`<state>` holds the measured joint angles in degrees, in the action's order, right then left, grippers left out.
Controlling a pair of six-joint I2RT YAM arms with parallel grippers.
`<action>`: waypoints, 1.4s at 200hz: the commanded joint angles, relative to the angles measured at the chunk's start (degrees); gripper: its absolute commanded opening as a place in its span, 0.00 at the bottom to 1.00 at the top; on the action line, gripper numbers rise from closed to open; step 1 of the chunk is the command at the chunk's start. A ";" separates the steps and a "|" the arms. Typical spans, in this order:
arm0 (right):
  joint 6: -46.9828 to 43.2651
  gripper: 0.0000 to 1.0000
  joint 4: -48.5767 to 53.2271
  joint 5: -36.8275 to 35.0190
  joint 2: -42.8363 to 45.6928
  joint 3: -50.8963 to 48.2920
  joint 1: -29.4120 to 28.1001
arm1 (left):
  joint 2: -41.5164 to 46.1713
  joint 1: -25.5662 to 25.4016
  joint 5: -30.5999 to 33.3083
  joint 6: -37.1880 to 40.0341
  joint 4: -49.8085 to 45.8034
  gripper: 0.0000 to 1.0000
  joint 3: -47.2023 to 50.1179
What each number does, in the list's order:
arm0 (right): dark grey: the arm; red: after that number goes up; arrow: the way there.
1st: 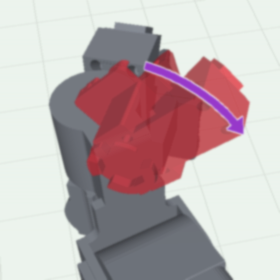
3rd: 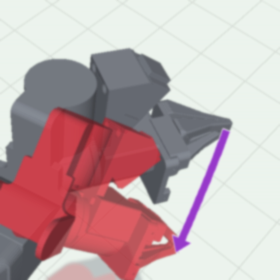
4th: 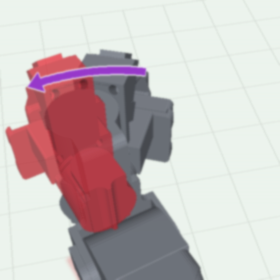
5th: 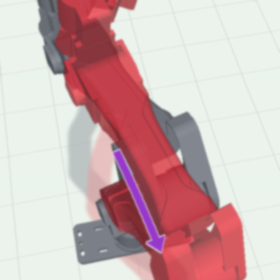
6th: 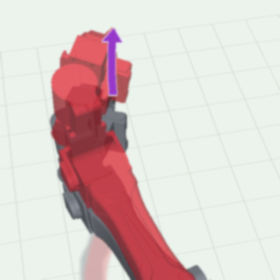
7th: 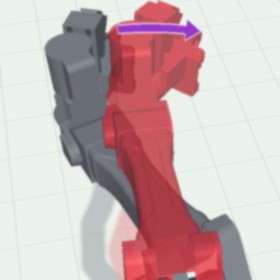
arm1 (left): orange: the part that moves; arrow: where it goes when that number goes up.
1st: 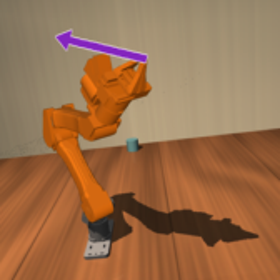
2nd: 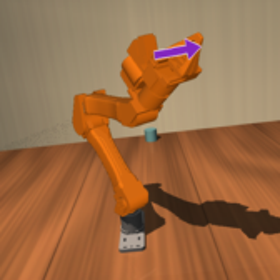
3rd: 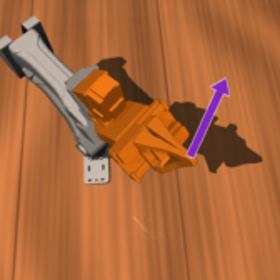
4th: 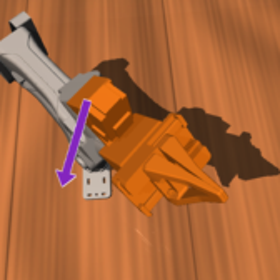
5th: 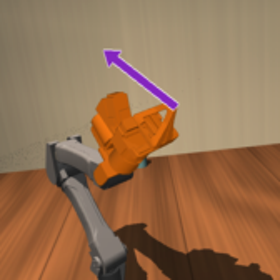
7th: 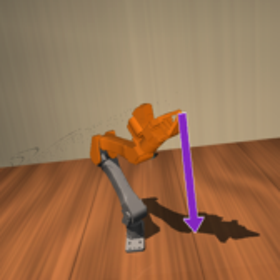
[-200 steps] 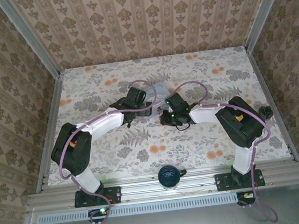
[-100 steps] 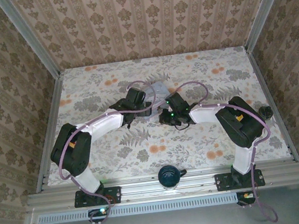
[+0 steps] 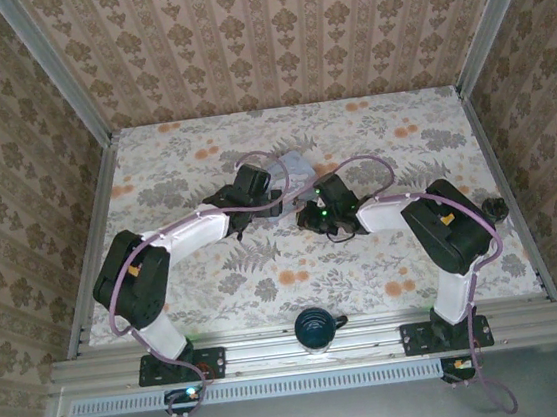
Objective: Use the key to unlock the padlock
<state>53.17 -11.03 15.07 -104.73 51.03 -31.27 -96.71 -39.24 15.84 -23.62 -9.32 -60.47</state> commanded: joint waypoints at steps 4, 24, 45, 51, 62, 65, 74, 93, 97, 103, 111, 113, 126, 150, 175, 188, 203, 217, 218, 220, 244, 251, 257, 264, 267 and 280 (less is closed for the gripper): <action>3.91 0.00 -6.45 0.38 0.75 -1.74 0.98 | -0.05 -0.01 -1.42 0.19 -4.92 1.00 2.15; 5.45 0.00 -8.81 1.10 0.44 -2.41 1.38 | 0.03 0.01 -1.56 0.15 -4.83 1.00 2.24; 7.07 0.00 -11.01 1.67 -0.19 -2.55 1.56 | 0.03 0.08 -1.74 0.01 -4.65 1.00 2.36; 7.65 0.00 -11.65 1.88 -0.47 -2.51 1.56 | 0.07 -0.03 -1.75 -0.03 -4.58 1.00 2.37; 8.53 0.00 -13.05 2.41 -0.80 -2.47 1.56 | 0.11 0.00 -1.78 -0.11 -4.43 1.00 2.50; 8.65 0.00 -13.36 2.55 -0.91 -2.43 1.56 | 0.11 -0.03 -1.85 -0.09 -4.42 1.00 2.48; 9.17 0.00 -14.00 2.58 -1.22 -2.35 1.56 | 0.08 -0.02 -1.78 -0.19 -4.30 1.00 2.59; 9.67 0.00 -14.34 2.29 -1.51 -2.07 1.56 | -0.01 0.03 -1.81 -0.28 -4.08 1.00 2.80; 9.70 0.00 -14.39 2.18 -1.52 -1.99 1.56 | 0.05 0.01 -1.85 -0.27 -4.03 1.00 2.89; 9.68 0.00 -14.39 2.04 -1.45 -1.98 1.56 | 0.09 -0.04 -1.88 -0.29 -4.02 1.00 2.98; 9.77 0.00 -14.29 1.90 -1.44 -1.90 1.63 | 0.11 -0.04 -1.87 -0.32 -3.88 1.00 3.15; 9.81 0.00 -14.29 1.85 -1.44 -1.90 1.64 | 0.11 0.02 -1.86 -0.34 -3.93 1.00 3.16; 9.77 0.00 -14.29 1.56 -1.51 -1.89 1.65 | 0.11 -0.04 -1.86 -0.46 -3.82 1.00 3.38; 10.17 0.00 -14.38 1.01 -1.67 -2.18 1.95 | 0.28 0.05 -1.70 -0.71 -3.88 1.00 3.60; 10.72 0.00 -15.34 1.09 -2.31 -2.26 2.48 | 0.47 0.05 -1.60 -0.81 -3.87 1.00 3.76; 11.19 0.00 -16.24 1.29 -2.68 -2.25 2.69 | 0.44 0.05 -1.62 -0.79 -4.01 1.00 3.70; 11.52 0.00 -16.91 1.37 -2.92 -2.16 2.83 | 0.46 0.09 -1.60 -0.81 -4.12 1.00 3.71; 11.67 0.00 -17.14 1.45 -3.03 -1.98 2.94 | 0.38 0.07 -1.76 -0.80 -4.21 1.00 3.70; 11.69 0.00 -17.16 1.45 -3.03 -1.98 2.95 | 0.38 0.10 -1.77 -0.81 -4.21 1.00 3.69; 11.69 0.00 -17.18 1.50 -3.09 -1.92 2.96 | 0.38 0.08 -1.77 -0.81 -4.21 0.99 3.69; 12.00 0.00 -17.48 1.45 -3.32 -1.49 3.18 | 0.38 0.13 -1.96 -0.82 -4.13 0.96 3.82; 12.00 0.00 -17.48 1.50 -3.42 -1.33 3.18 | 0.37 0.13 -2.11 -0.82 -4.13 0.95 3.87; 12.05 0.00 -17.48 1.37 -3.44 -1.20 3.31 | 0.42 0.14 -2.10 -0.80 -4.12 0.94 3.95; 12.09 0.00 -17.51 1.37 -3.50 -1.04 3.40 | 0.44 0.22 -2.17 -0.90 -4.04 0.93 4.04; 12.15 0.00 -17.49 1.37 -3.54 -0.97 3.45 | 0.43 0.26 -2.20 -0.88 -4.04 0.93 4.15; 12.28 0.00 -17.71 1.37 -3.76 -0.76 3.65 | 0.55 0.24 -2.22 -0.86 -4.04 0.92 4.22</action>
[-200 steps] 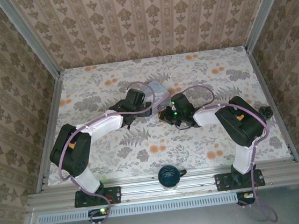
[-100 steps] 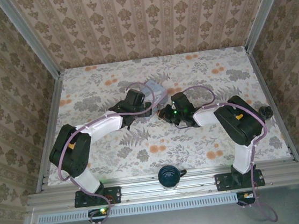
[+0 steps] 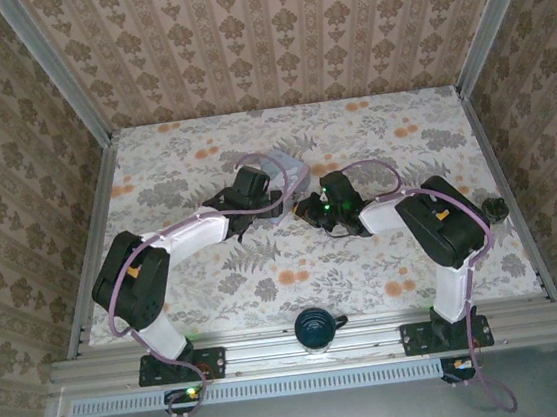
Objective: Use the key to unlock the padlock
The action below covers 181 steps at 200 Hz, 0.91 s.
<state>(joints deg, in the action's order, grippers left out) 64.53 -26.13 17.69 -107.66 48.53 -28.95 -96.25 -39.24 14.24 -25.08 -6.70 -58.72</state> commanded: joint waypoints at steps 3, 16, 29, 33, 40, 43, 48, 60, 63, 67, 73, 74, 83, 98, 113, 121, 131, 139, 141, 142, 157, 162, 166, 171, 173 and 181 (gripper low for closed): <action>0.94 0.00 -2.70 -1.26 -0.80 1.78 1.35 | 0.09 0.22 -0.69 0.64 -6.66 0.92 2.47; 1.04 0.00 -2.96 -0.95 -1.18 2.22 1.53 | 0.17 0.23 -0.79 0.66 -6.64 0.91 2.56; 1.03 0.00 -3.06 -0.89 -1.53 2.61 1.70 | 0.18 0.29 -0.97 0.67 -6.65 0.90 2.62; 1.03 0.00 -3.06 -0.89 -1.59 2.70 1.70 | 0.18 0.25 -1.06 0.65 -6.63 0.90 2.64; 1.03 0.00 -3.06 -0.91 -1.67 2.92 1.79 | 0.18 0.34 -1.15 0.61 -6.64 0.89 2.65; 1.03 0.00 -3.02 -0.86 -1.68 2.96 1.79 | 0.18 0.33 -1.19 0.57 -6.58 0.89 2.72; 1.03 0.00 -3.04 -0.99 -1.68 3.01 1.79 | 0.18 0.32 -1.31 0.56 -6.52 0.89 2.73; 1.12 0.00 -2.97 -1.16 -1.81 3.14 1.88 | 0.31 0.36 -1.45 0.56 -6.39 0.89 2.91; 1.10 0.00 -2.97 -1.25 -1.81 3.15 1.88 | 0.35 0.36 -1.56 0.56 -6.35 0.89 2.95; 1.11 0.00 -3.01 -1.30 -1.78 3.23 1.96 | 0.35 0.36 -1.59 0.56 -6.27 0.89 2.98; 1.17 0.00 -2.96 -1.34 -1.84 3.28 2.05 | 0.42 0.39 -1.64 0.58 -6.30 0.89 3.00; 1.14 0.00 -2.96 -1.34 -1.81 3.30 2.05 | 0.44 0.39 -1.66 0.57 -6.30 0.88 3.00; 1.08 0.00 -2.96 -1.43 -1.77 3.40 2.19 | 0.45 0.40 -1.70 0.62 -6.22 0.88 3.08; 1.03 0.00 -2.87 -1.55 -1.83 3.63 2.56 | 0.44 0.49 -1.85 0.47 -6.18 0.88 3.08; 0.89 0.00 -2.63 -1.70 -1.87 3.76 2.84 | 0.45 0.57 -1.98 0.38 -6.12 0.88 3.08; 0.79 0.00 -2.47 -1.85 -1.86 3.84 3.01 | 0.52 0.57 -2.09 0.30 -5.94 0.88 3.17; 0.75 0.00 -2.29 -1.90 -1.85 3.93 3.19 | 0.53 0.69 -2.26 0.21 -5.85 0.88 3.26; 0.52 0.00 -2.15 -2.03 -1.81 4.01 3.35 | 0.53 0.74 -2.35 0.12 -5.79 0.87 3.36; 0.51 0.00 -2.10 -2.00 -1.78 4.02 3.37 | 0.60 0.75 -2.37 0.16 -5.78 0.87 3.42; 0.46 0.00 -2.05 -2.02 -1.82 4.02 3.37 | 0.61 0.75 -2.37 0.14 -5.78 0.87 3.43; 0.17 0.00 -1.63 -2.14 -1.68 4.20 3.59 | 0.62 0.84 -2.53 -0.04 -5.55 0.86 3.70; 0.09 0.00 -1.51 -2.13 -1.65 4.29 3.64 | 0.62 0.99 -2.63 -0.24 -5.45 0.86 3.81; -0.01 0.00 -1.37 -2.14 -1.60 4.37 3.71 | 0.70 1.01 -2.70 -0.11 -5.43 0.86 3.93; -0.09 0.00 -1.27 -2.14 -1.60 4.37 3.72 | 0.71 1.08 -2.85 -0.17 -5.30 0.86 3.94; -0.15 0.00 -1.26 -2.14 -1.57 4.38 3.72 | 0.71 1.09 -2.89 -0.22 -5.29 0.85 3.96; -0.32 0.00 -1.03 -2.22 -1.49 4.46 3.72 | 0.72 1.19 -3.08 -0.31 -5.22 0.85 4.05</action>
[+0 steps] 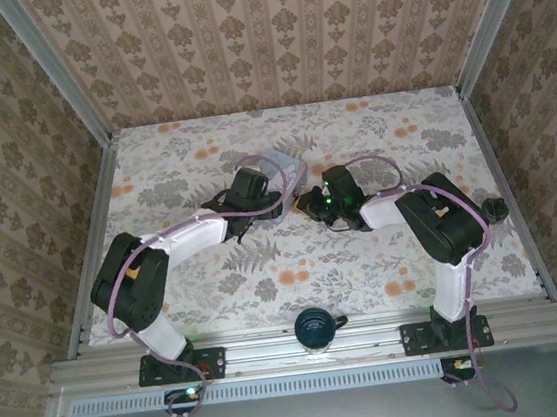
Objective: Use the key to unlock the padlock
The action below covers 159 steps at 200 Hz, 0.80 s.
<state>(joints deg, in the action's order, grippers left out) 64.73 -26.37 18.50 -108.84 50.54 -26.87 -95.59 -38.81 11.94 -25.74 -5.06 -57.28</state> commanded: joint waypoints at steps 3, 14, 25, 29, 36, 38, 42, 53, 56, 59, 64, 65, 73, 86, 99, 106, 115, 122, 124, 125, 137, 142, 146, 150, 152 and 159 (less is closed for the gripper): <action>-0.56 0.00 -0.71 -3.03 -0.17 2.45 1.65 | 0.08 0.83 -0.83 0.36 -6.82 0.84 2.68; -0.80 0.00 -0.46 -3.19 0.09 2.32 1.65 | 0.14 0.97 -0.88 0.26 -6.64 0.84 2.78; -1.04 0.00 -0.14 -3.46 0.36 2.19 1.73 | 0.25 1.08 -1.01 0.25 -6.54 0.84 2.89; -1.05 0.00 0.00 -3.62 0.50 2.11 1.74 | 0.31 1.14 -1.01 0.25 -6.51 0.83 3.00; -1.33 0.00 0.26 -3.77 0.70 2.10 1.82 | 0.32 1.19 -1.12 0.25 -6.46 0.81 2.96; -1.35 0.00 0.35 -3.82 0.79 2.08 1.82 | 0.32 1.19 -1.24 0.23 -6.46 0.81 2.96; -1.43 0.00 0.42 -3.78 0.84 2.10 1.91 | 0.32 1.26 -1.26 0.20 -6.41 0.81 3.10; -1.51 0.00 0.46 -3.74 0.91 2.10 2.07 | 0.32 1.28 -1.31 0.13 -6.30 0.81 3.09; -1.53 0.00 0.49 -3.67 0.98 2.10 2.09 | 0.32 1.30 -1.35 0.08 -6.28 0.81 3.13; -1.51 0.00 0.48 -3.65 0.99 2.06 2.09 | 0.32 1.35 -1.39 0.07 -6.28 0.81 3.13; -1.51 0.00 0.42 -3.65 1.06 1.97 2.09 | 0.32 1.36 -1.40 0.07 -6.22 0.81 3.18; -1.51 0.00 0.42 -3.65 1.06 1.97 2.09 | 0.32 1.37 -1.44 0.07 -6.21 0.81 3.16; -1.62 0.00 0.45 -3.65 1.08 1.93 2.09 | 0.39 1.45 -1.53 0.03 -6.13 0.81 3.22; -1.40 0.00 0.14 -3.58 1.25 1.54 2.09 | 0.41 1.50 -1.49 -0.08 -6.06 0.81 3.30; -1.34 0.00 -0.42 -3.26 1.33 0.86 2.00 | 0.38 1.60 -1.57 -0.25 -5.81 0.81 3.33; -1.34 0.00 -0.67 -2.99 1.43 0.47 1.91 | 0.41 1.68 -1.65 -0.40 -5.59 0.81 3.40; -1.22 0.00 -0.95 -2.71 1.66 -0.35 1.68 | 0.41 1.72 -1.81 -0.66 -5.24 0.80 3.49; -1.18 0.00 -1.23 -2.66 2.01 -1.06 1.36 | 0.38 1.72 -1.97 -0.76 -4.94 0.80 3.57; -1.05 0.00 -1.25 -2.66 2.10 -1.28 1.31 | 0.33 1.81 -2.00 -0.84 -4.85 0.80 3.57; -1.07 0.00 -1.28 -2.71 2.21 -1.39 1.22 | 0.33 1.81 -2.01 -0.82 -4.81 0.80 3.57; -1.17 0.00 -1.37 -2.87 3.17 -2.77 0.41 | 0.32 2.04 -2.45 -0.98 -4.27 0.76 3.55; -1.25 0.00 -1.24 -3.15 3.73 -3.38 0.06 | 0.32 2.19 -2.60 -1.03 -4.09 0.76 3.45; -1.34 0.00 -1.10 -3.26 4.13 -3.85 -0.16 | 0.32 2.24 -2.75 -0.98 -3.96 0.75 3.40; -1.39 0.00 -0.92 -3.50 4.70 -4.32 -0.46 | 0.25 2.31 -2.93 -0.98 -3.84 0.73 3.27; -1.43 0.00 -0.80 -3.66 4.93 -4.56 -0.57 | 0.24 2.37 -3.01 -0.96 -3.82 0.72 3.19; -1.68 0.00 -0.27 -4.17 5.86 -5.49 -1.08 | 0.01 2.58 -3.27 -0.75 -3.65 0.71 3.04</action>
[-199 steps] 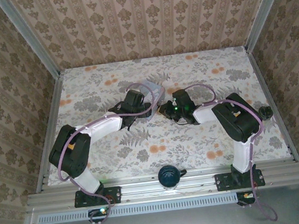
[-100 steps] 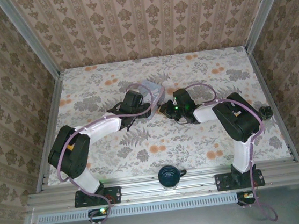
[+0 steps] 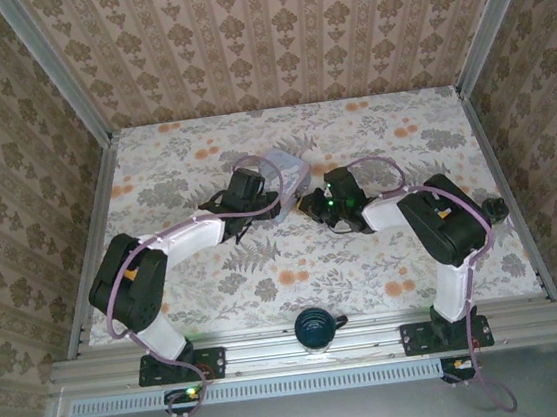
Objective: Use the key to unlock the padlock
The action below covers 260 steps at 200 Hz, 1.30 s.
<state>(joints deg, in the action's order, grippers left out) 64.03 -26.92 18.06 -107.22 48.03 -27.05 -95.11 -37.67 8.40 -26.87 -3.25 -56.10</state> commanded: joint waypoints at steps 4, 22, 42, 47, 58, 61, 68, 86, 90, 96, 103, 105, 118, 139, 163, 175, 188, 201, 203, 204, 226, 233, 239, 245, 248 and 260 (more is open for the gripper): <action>-0.94 0.00 0.55 -4.12 4.84 -3.53 -1.24 | -0.43 1.54 0.10 0.61 -5.39 0.70 1.58; -0.99 0.00 1.57 -5.75 7.40 -6.12 -2.40 | -0.78 1.89 0.07 1.87 -5.87 0.68 0.01; -0.03 0.00 1.74 -7.87 10.04 -9.03 -3.89 | -0.86 2.24 0.38 2.85 -6.55 0.72 -2.25; 0.30 0.00 1.63 -8.38 10.61 -9.68 -4.20 | -0.87 2.27 0.24 2.96 -6.67 0.73 -2.88; 0.95 0.00 1.33 -9.54 11.93 -11.02 -4.91 | -1.36 2.42 -0.60 3.29 -7.15 0.76 -4.71; 1.07 0.00 1.33 -9.87 12.26 -11.31 -5.14 | -1.58 2.50 -1.07 3.36 -7.38 0.76 -5.34; 1.43 0.00 1.17 -10.51 13.09 -11.92 -5.60 | -2.27 2.64 -2.28 3.49 -7.92 0.77 -6.88; 2.06 0.00 1.53 -12.10 14.70 -12.76 -7.05 | -4.58 2.65 -4.73 3.16 -8.42 0.76 -10.33; 2.16 0.00 1.64 -12.36 14.96 -12.85 -7.28 | -5.06 2.56 -5.34 2.88 -8.44 0.76 -10.93; 2.32 0.00 1.77 -12.77 15.25 -12.91 -7.76 | -5.70 2.47 -6.37 2.35 -8.48 0.75 -11.66; 2.58 0.00 1.78 -13.23 15.52 -13.13 -8.14 | -6.19 2.28 -7.18 1.87 -8.78 0.75 -12.35; 2.59 0.00 1.74 -13.34 15.54 -13.20 -8.23 | -6.28 2.13 -7.31 1.77 -8.88 0.75 -12.52; 2.93 0.00 1.53 -13.80 16.02 -13.67 -8.46 | -6.09 0.55 -6.03 1.92 -9.95 0.77 -13.14; 3.36 0.00 1.08 -14.87 16.69 -14.87 -8.46 | -4.85 -2.45 -0.43 3.10 -12.60 0.88 -13.84; 3.58 0.00 0.93 -15.20 17.04 -15.33 -8.46 | -3.85 -4.45 4.22 2.37 -16.77 1.00 -14.21; 3.64 0.00 0.69 -15.23 17.28 -15.55 -8.46 | -2.89 -5.74 7.95 1.66 -18.67 1.00 -13.53; 3.78 0.00 0.55 -15.51 17.61 -15.84 -8.46 | -1.44 -6.54 10.56 0.52 -19.34 1.00 -12.10; 3.74 0.00 0.56 -15.73 18.00 -16.11 -8.46 | -0.08 -6.71 10.88 0.17 -18.19 1.00 -10.07; 3.73 0.00 0.57 -15.77 18.05 -16.12 -8.46 | -0.01 -6.78 10.85 0.09 -18.00 1.00 -9.71; 3.73 0.00 0.56 -15.77 18.08 -16.17 -8.46 | 0.00 -6.79 10.89 0.04 -17.92 1.00 -9.59; 3.66 0.00 0.82 -15.88 18.45 -16.30 -8.46 | -0.28 -6.73 9.12 -0.80 -16.98 1.00 -8.45; 3.58 0.00 0.81 -15.95 18.47 -16.34 -8.46 | -0.49 -6.84 8.13 -1.18 -16.44 1.00 -8.02; 3.56 0.00 0.87 -15.97 18.49 -16.43 -8.46 | -0.75 -6.93 7.35 -1.63 -15.79 1.00 -7.67; 3.56 0.00 0.83 -16.20 18.50 -16.55 -8.46 | -1.01 -6.95 6.57 -1.98 -15.45 1.00 -7.30; 3.49 0.00 0.94 -16.28 18.57 -16.58 -8.38 | -1.12 -6.91 6.31 -2.10 -15.25 1.00 -7.09; 3.47 0.00 0.91 -16.57 18.62 -16.98 -8.05 | -1.61 -7.06 5.81 -2.40 -14.87 0.98 -6.35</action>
<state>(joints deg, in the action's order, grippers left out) 67.33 -25.39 4.62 -90.21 32.27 -35.20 -96.16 -44.29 15.57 -27.11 -18.70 -64.29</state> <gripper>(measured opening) 0.107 0.997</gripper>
